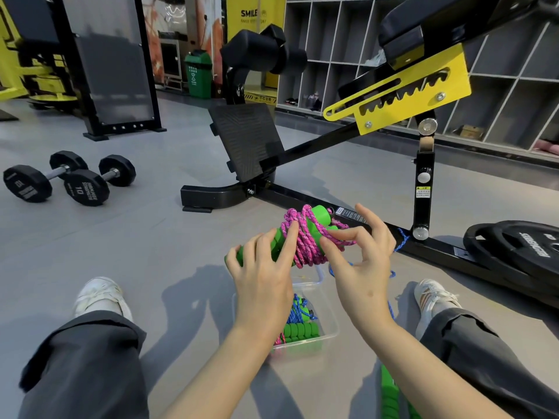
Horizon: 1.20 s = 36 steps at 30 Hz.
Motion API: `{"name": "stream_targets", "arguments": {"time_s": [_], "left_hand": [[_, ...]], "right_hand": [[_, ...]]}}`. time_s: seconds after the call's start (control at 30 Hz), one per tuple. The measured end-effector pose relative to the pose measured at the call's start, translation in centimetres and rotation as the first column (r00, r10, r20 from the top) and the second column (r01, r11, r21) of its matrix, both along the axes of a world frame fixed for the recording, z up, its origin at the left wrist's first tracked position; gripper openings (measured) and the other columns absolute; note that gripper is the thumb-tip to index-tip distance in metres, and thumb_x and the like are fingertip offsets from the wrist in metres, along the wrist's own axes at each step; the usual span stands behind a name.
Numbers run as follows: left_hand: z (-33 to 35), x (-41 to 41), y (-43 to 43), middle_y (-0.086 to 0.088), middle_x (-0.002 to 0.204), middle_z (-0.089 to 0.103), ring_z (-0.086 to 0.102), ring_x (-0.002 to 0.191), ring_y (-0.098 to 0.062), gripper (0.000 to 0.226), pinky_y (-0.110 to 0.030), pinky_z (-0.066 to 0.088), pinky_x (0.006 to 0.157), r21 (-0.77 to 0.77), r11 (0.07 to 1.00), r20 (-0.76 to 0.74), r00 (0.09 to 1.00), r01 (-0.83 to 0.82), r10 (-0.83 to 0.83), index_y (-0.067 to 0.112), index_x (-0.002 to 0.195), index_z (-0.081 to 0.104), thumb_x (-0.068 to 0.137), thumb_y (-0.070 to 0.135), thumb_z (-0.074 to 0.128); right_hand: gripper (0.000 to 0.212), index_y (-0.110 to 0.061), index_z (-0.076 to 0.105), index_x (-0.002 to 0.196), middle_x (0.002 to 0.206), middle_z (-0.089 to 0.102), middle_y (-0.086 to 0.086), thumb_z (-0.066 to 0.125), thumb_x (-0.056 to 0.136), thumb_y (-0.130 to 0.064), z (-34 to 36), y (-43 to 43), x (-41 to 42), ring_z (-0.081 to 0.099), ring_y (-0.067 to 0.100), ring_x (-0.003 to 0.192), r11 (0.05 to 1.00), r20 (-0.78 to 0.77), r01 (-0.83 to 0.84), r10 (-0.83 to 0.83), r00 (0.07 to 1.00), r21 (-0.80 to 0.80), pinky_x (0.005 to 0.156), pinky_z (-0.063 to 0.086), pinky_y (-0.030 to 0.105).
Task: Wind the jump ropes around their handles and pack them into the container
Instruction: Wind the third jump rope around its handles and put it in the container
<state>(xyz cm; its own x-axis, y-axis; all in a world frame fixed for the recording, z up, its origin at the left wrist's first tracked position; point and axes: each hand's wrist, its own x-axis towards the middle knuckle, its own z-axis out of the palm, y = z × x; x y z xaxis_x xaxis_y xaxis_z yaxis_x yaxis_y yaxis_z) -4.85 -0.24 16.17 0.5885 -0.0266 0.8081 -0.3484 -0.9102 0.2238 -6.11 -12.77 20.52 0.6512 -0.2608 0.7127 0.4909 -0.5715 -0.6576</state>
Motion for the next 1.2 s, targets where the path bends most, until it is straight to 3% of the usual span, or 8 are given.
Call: {"name": "stream_targets", "arguments": {"time_s": [0.13,0.33,0.53,0.6,0.73,0.87,1.07,1.2], "left_hand": [[0.0,0.1,0.2,-0.011,0.112,0.059,0.046,0.099,-0.027,0.093,-0.048,0.042,0.082,-0.006,1.0,-0.004,1.0,0.006,-0.006,0.023,0.139,0.04,0.058,-0.01,0.071],[0.1,0.1,0.4,-0.011,0.111,0.059,0.047,0.098,-0.027,0.093,-0.048,0.042,0.082,-0.009,1.0,-0.004,1.0,0.013,-0.013,0.023,0.138,0.042,0.057,-0.01,0.074],[-1.4,0.4,-0.1,-0.009,0.109,0.06,0.048,0.096,-0.026,0.098,-0.046,0.043,0.081,0.016,0.999,-0.116,0.992,0.042,-0.04,0.023,0.137,0.043,0.051,-0.008,0.078],[-2.3,0.8,0.0,-0.008,0.108,0.06,0.05,0.095,-0.026,0.1,-0.046,0.043,0.08,0.038,0.998,-0.156,0.987,0.044,-0.038,0.024,0.137,0.043,0.049,-0.008,0.079],[-4.0,1.8,0.8,-0.007,0.107,0.06,0.047,0.095,-0.025,0.098,-0.046,0.045,0.078,0.125,0.99,-0.212,0.977,0.061,-0.034,0.021,0.136,0.048,0.048,-0.008,0.08],[-6.0,3.2,1.1,-0.008,0.099,0.063,0.056,0.087,-0.028,0.096,-0.048,0.047,0.074,0.294,0.948,-0.301,0.953,0.124,-0.031,0.017,0.129,0.059,0.039,-0.007,0.079],[-10.0,4.8,0.4,0.001,0.093,0.067,0.064,0.08,-0.023,0.096,-0.045,0.053,0.069,0.399,0.884,-0.502,0.865,0.245,-0.013,0.018,0.12,0.067,0.027,0.008,0.087],[-12.2,5.1,-0.4,0.002,0.142,0.042,0.039,0.128,-0.023,0.079,-0.044,0.026,0.105,0.395,0.851,-0.696,0.717,0.346,0.032,0.024,0.15,0.025,0.081,0.009,0.058]], "right_hand": [[0.014,-0.015,0.069,0.077,0.13,0.052,0.009,0.066,0.083,-0.028,-0.9,-1.0,1.1,0.035,0.025,0.126,0.95,0.252,0.153,-0.083,0.964,-0.273,0.11,0.02,0.049],[0.007,-0.026,0.063,0.092,0.129,0.048,0.006,0.067,0.086,-0.028,-1.3,-3.3,2.6,0.037,0.029,0.123,0.775,0.556,0.369,-0.028,0.831,-0.512,0.109,0.017,0.052],[0.006,-0.013,0.07,0.086,0.108,0.064,0.001,0.073,0.08,-0.015,-2.3,-4.1,3.2,0.052,0.026,0.11,0.604,0.657,0.496,0.061,0.752,-0.624,0.107,0.025,0.05],[0.008,-0.01,0.071,0.09,0.099,0.071,0.003,0.071,0.082,-0.013,-3.5,-4.5,3.6,0.053,0.026,0.109,0.565,0.608,0.451,0.118,0.785,-0.691,0.107,0.028,0.051],[0.037,-0.005,0.049,0.125,0.124,0.062,0.01,0.055,0.092,-0.021,-6.6,-6.4,4.5,0.047,0.027,0.122,0.435,0.37,0.239,0.248,0.895,-0.868,0.108,0.031,0.047],[0.047,-0.005,0.04,0.134,0.134,0.054,0.01,0.049,0.092,-0.024,-9.6,-8.6,5.5,0.047,0.026,0.127,0.33,0.133,0.029,0.298,0.945,-0.944,0.106,0.035,0.041],[0.042,-0.007,0.041,0.133,0.132,0.056,0.008,0.042,0.094,-0.023,-14.3,-9.7,5.7,0.059,0.02,0.116,0.39,-0.077,-0.181,0.267,0.961,-0.903,0.091,0.052,0.031],[0.038,-0.007,0.044,0.131,0.129,0.059,0.008,0.039,0.096,-0.021,-18.1,-10.2,6.3,0.062,0.018,0.109,0.41,-0.159,-0.265,0.273,0.949,-0.873,0.085,0.054,0.027]]}}
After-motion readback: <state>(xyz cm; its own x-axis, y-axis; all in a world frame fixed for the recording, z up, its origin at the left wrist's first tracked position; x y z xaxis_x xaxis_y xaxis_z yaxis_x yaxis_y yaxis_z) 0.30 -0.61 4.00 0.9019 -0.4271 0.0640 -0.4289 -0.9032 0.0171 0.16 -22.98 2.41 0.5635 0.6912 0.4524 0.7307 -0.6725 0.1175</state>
